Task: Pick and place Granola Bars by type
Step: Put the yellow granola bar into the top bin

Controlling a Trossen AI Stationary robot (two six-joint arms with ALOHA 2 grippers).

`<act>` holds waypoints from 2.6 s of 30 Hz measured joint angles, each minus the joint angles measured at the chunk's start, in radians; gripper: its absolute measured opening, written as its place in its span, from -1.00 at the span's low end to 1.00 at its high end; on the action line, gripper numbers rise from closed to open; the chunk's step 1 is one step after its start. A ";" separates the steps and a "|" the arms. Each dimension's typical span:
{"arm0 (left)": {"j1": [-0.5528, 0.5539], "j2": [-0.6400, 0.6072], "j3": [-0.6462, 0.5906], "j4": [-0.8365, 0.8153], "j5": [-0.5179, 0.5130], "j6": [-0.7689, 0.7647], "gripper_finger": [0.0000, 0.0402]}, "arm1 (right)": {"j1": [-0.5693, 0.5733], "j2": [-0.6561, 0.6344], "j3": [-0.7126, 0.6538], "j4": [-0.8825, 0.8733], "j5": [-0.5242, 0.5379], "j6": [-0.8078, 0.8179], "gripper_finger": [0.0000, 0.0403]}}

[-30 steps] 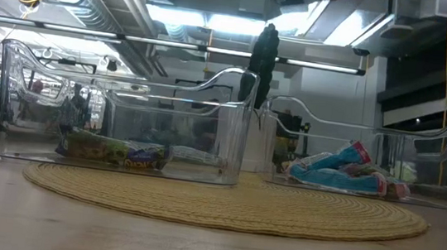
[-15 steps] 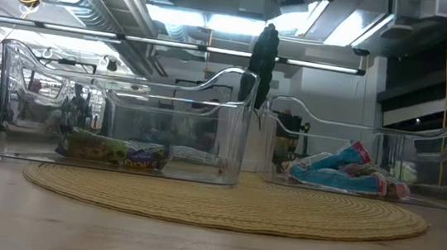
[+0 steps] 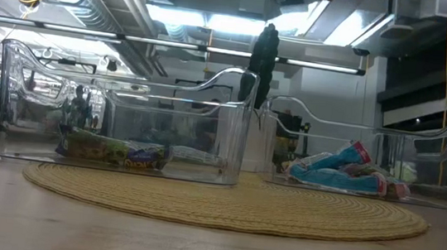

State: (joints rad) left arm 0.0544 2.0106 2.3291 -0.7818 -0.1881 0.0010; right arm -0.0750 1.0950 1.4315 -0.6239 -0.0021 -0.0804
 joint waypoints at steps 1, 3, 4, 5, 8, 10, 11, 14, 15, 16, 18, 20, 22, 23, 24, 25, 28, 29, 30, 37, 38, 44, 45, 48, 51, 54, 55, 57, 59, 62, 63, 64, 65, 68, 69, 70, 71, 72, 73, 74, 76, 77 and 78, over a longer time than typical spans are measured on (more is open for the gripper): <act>0.000 0.000 0.000 0.000 0.000 -0.004 0.25 | 0.000 0.000 0.000 0.000 0.000 0.000 -0.97; 0.000 0.000 0.000 0.000 0.000 -0.007 0.25 | 0.000 0.000 0.000 0.000 0.000 0.000 -0.97; 0.000 0.000 0.000 0.000 0.000 -0.007 0.25 | 0.000 0.000 0.000 0.000 0.000 0.000 -0.97; 0.000 0.000 0.000 0.000 0.000 -0.007 0.25 | 0.000 0.000 0.000 0.000 0.000 0.000 -0.97; 0.000 0.000 0.000 0.000 0.000 -0.007 0.24 | 0.000 0.000 0.000 0.000 0.000 0.000 -0.97; 0.000 0.000 0.000 0.000 0.000 -0.007 0.20 | 0.000 0.000 0.000 0.000 0.000 0.000 -0.97; 0.000 0.000 0.000 0.000 -0.001 -0.007 0.16 | 0.000 0.000 0.000 0.000 0.000 0.000 -0.97; 0.000 0.000 0.000 0.000 -0.006 -0.007 0.01 | 0.000 0.000 0.000 0.000 0.000 0.000 -0.97; 0.000 0.000 0.000 0.000 -0.010 -0.007 -0.05 | 0.000 0.000 0.000 0.000 0.000 0.000 -0.97; 0.000 0.000 0.000 0.000 -0.011 -0.007 -0.13 | 0.000 0.000 0.000 0.000 0.000 0.000 -0.97; 0.000 0.000 0.000 0.000 -0.011 -0.007 -0.29 | 0.000 0.000 0.000 0.000 0.000 0.000 -0.95; 0.000 0.000 0.000 0.000 -0.011 -0.007 -0.47 | 0.000 0.000 0.000 0.001 0.000 -0.001 -0.93; 0.000 0.000 0.000 0.000 -0.004 -0.007 -0.64 | 0.000 0.000 0.000 0.004 0.001 -0.002 -0.89; 0.000 0.000 0.000 0.001 0.004 -0.007 -0.71 | 0.000 0.000 0.000 0.005 0.000 -0.003 -0.88; 0.000 0.000 0.000 0.001 0.008 -0.006 -0.77 | 0.000 0.000 0.000 0.005 0.002 -0.003 -0.87; 0.000 0.000 0.000 0.000 0.014 -0.004 -0.81 | 0.000 0.000 0.000 0.006 0.005 -0.003 -0.85; 0.000 0.000 0.000 0.000 0.024 0.009 -0.85 | 0.000 0.000 0.000 0.006 0.005 -0.010 -0.82; 0.000 0.000 0.000 0.000 0.025 0.009 -0.85 | 0.000 0.000 0.000 0.006 0.005 -0.015 -0.81; 0.000 0.000 0.000 0.000 0.025 0.009 -0.84 | 0.000 -0.002 0.000 0.006 0.005 -0.025 -0.79; 0.000 -0.006 0.000 -0.037 0.026 0.012 -0.88 | 0.000 -0.055 0.000 0.006 0.039 -0.060 -0.62; -0.001 -0.011 0.000 -0.051 0.028 0.012 -0.88 | 0.000 -0.066 0.000 0.006 0.057 -0.061 -0.60; -0.013 -0.034 0.000 -0.116 0.033 0.012 -0.88 | 0.000 -0.123 0.000 -0.019 0.147 -0.063 -0.53; -0.017 -0.038 0.000 -0.119 0.033 0.012 -0.88 | 0.000 -0.131 0.000 -0.029 0.155 -0.063 -0.53; -0.029 -0.053 0.001 -0.203 0.033 0.012 -0.89 | 0.000 -0.148 0.000 -0.088 0.184 -0.063 -0.54; -0.041 -0.058 0.000 -0.272 0.034 0.020 -0.88 | 0.000 -0.155 0.000 -0.156 0.194 -0.058 -0.54; -0.050 -0.063 0.000 -0.320 0.034 0.021 -0.88 | 0.000 -0.155 0.000 -0.191 0.195 -0.056 -0.53; -0.055 -0.064 0.000 -0.336 0.034 0.020 -0.88 | 0.000 -0.155 0.000 -0.197 0.195 -0.056 -0.53; -0.060 -0.064 0.000 -0.353 0.037 0.016 -0.89 | 0.000 -0.155 0.000 -0.204 0.195 -0.057 -0.54; -0.065 -0.067 0.000 -0.353 0.070 0.006 -0.89 | 0.000 -0.155 0.000 -0.211 0.195 -0.061 -0.54; -0.073 -0.070 0.024 -0.362 0.117 -0.006 -0.89 | 0.000 -0.155 0.000 -0.214 0.197 -0.063 -0.54; -0.077 -0.072 0.026 -0.363 0.125 -0.010 -0.88 | 0.000 -0.155 0.000 -0.217 0.201 -0.067 -0.54; -0.082 -0.077 0.026 -0.362 0.131 -0.012 -0.88 | 0.000 -0.155 0.000 -0.220 0.207 -0.076 -0.54; -0.084 -0.085 0.024 -0.365 0.137 -0.014 -0.88 | 0.000 -0.155 0.000 -0.223 0.215 -0.082 -0.53; -0.093 -0.102 0.025 -0.375 0.136 -0.016 -0.89 | 0.000 -0.153 0.000 -0.225 0.220 -0.094 -0.53; -0.094 -0.108 0.024 -0.389 0.135 -0.016 -0.90 | -0.001 -0.152 0.000 -0.226 0.222 -0.108 -0.53; -0.093 -0.112 0.024 -0.399 0.135 -0.016 -0.90 | -0.001 -0.151 0.000 -0.226 0.225 -0.123 -0.53; -0.093 -0.115 0.025 -0.397 0.135 -0.016 -0.90 | -0.001 -0.149 0.000 -0.225 0.230 -0.138 -0.53; -0.093 -0.121 0.025 -0.401 0.135 -0.016 -0.90 | -0.001 -0.148 0.000 -0.225 0.233 -0.147 -0.53; -0.093 -0.124 0.024 -0.419 0.136 -0.016 -0.90 | -0.001 -0.146 0.000 -0.225 0.235 -0.160 -0.53; -0.094 -0.127 0.024 -0.429 0.140 -0.016 -0.90 | -0.001 -0.141 0.000 -0.225 0.239 -0.167 -0.53; -0.099 -0.136 0.024 -0.447 0.154 -0.015 -0.89 | -0.001 -0.135 0.000 -0.225 0.252 -0.193 -0.53; -0.103 -0.140 0.024 -0.473 0.157 -0.015 -0.89 | 0.000 -0.130 0.000 -0.225 0.262 -0.211 -0.53; -0.106 -0.143 0.024 -0.487 0.157 -0.015 -0.90 | -0.001 -0.124 0.000 -0.221 0.270 -0.221 -0.53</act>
State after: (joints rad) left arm -0.0516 1.8678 2.3535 -1.2689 -0.0311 -0.0143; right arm -0.0757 0.9708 1.4319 -0.8447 0.2676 -0.3015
